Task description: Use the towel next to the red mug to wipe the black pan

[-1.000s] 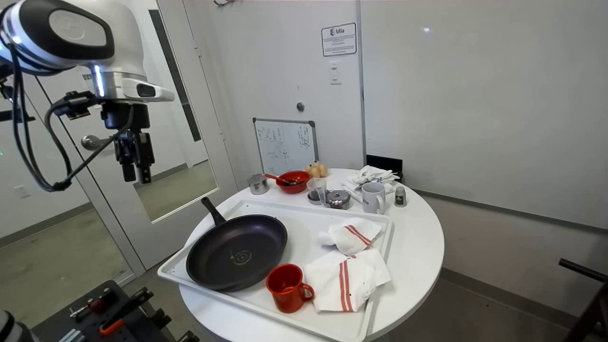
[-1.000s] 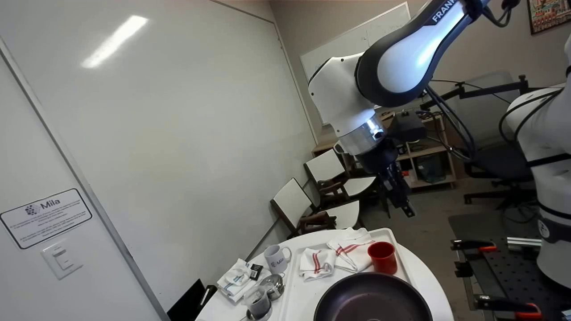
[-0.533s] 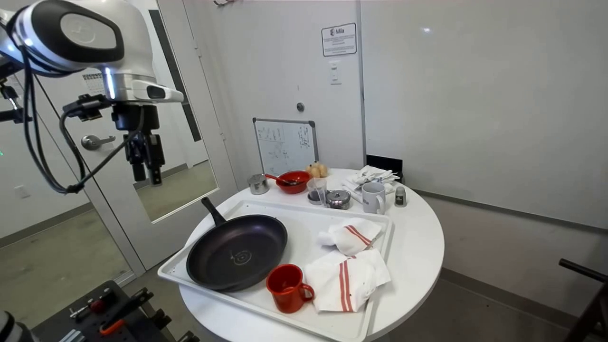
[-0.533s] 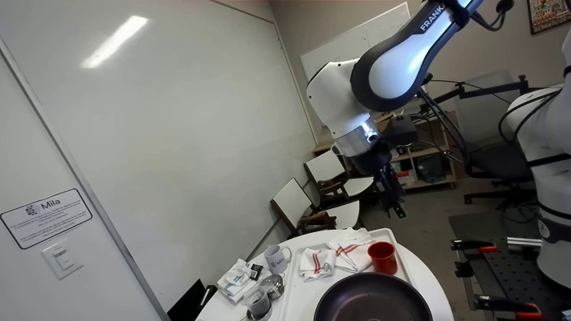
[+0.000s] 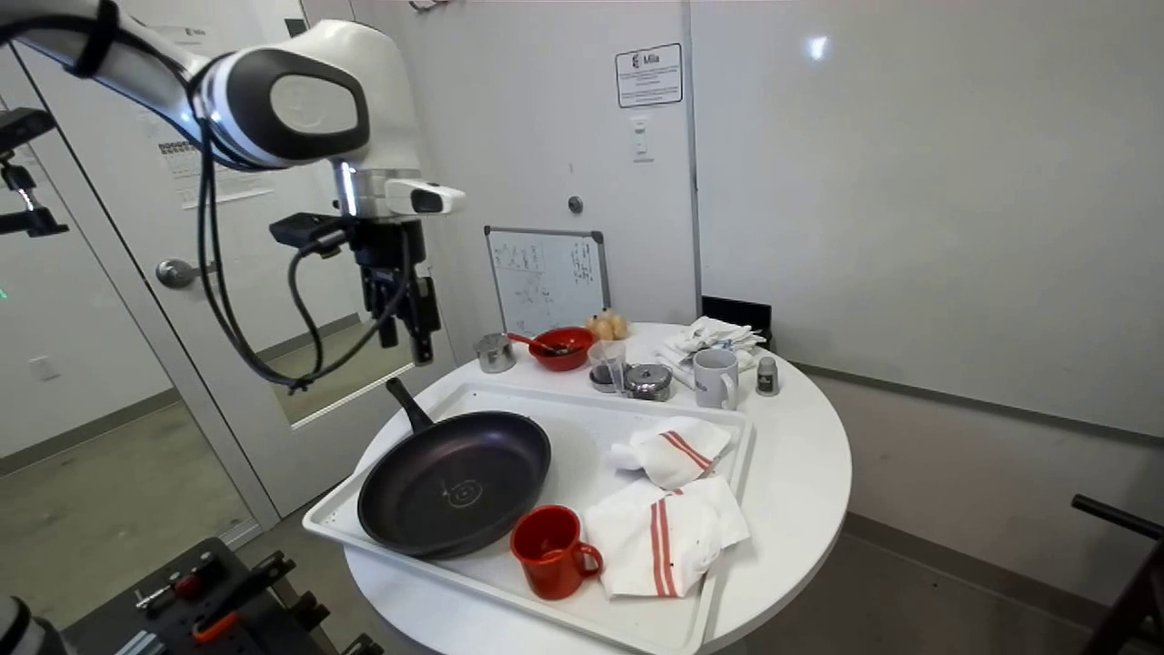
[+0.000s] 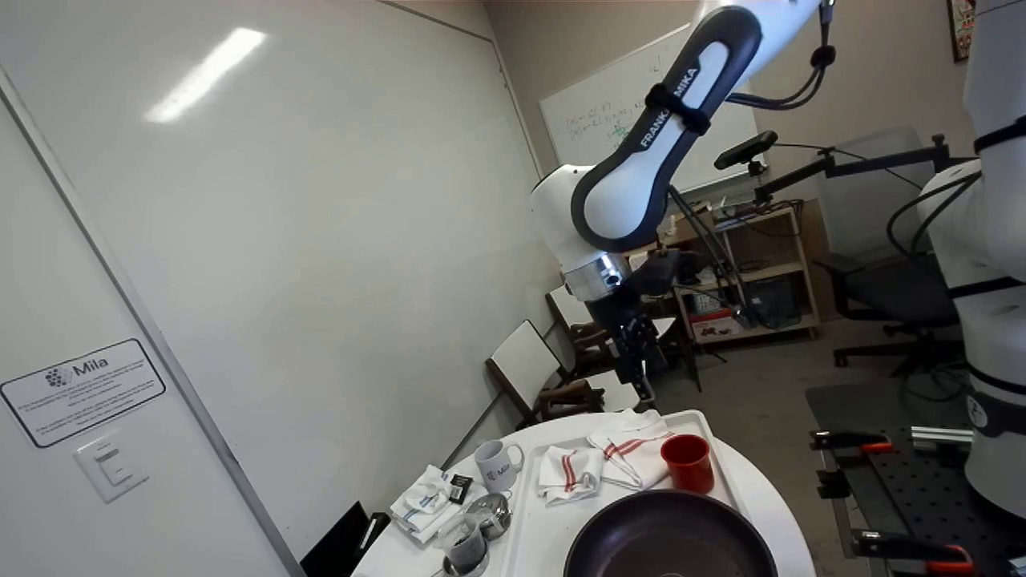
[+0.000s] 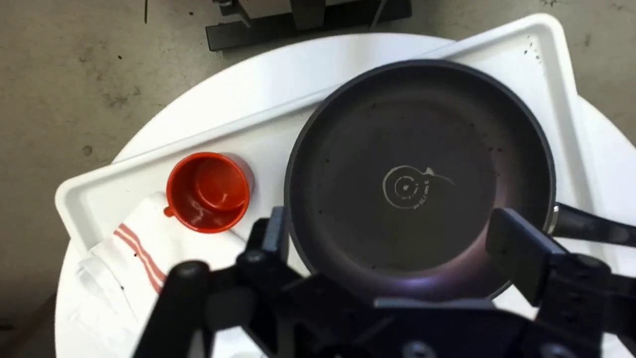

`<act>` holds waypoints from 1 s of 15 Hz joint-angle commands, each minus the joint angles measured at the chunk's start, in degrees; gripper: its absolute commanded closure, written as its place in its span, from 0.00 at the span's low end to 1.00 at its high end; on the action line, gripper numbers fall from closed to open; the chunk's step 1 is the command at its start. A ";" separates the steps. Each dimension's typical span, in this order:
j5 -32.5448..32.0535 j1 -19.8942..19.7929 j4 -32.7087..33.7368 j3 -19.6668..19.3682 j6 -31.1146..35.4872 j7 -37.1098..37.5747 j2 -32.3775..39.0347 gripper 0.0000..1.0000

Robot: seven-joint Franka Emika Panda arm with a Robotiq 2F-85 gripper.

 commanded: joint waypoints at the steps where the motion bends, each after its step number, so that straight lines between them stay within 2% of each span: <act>1: 0.27 -1.41 7.07 -2.47 3.86 -1.89 9.71 0.00; 8: -1.14 -3.60 11.75 -5.58 13.58 -3.79 19.93 0.00; 15: 5.93 -7.55 11.47 -7.59 22.12 -5.42 23.64 0.00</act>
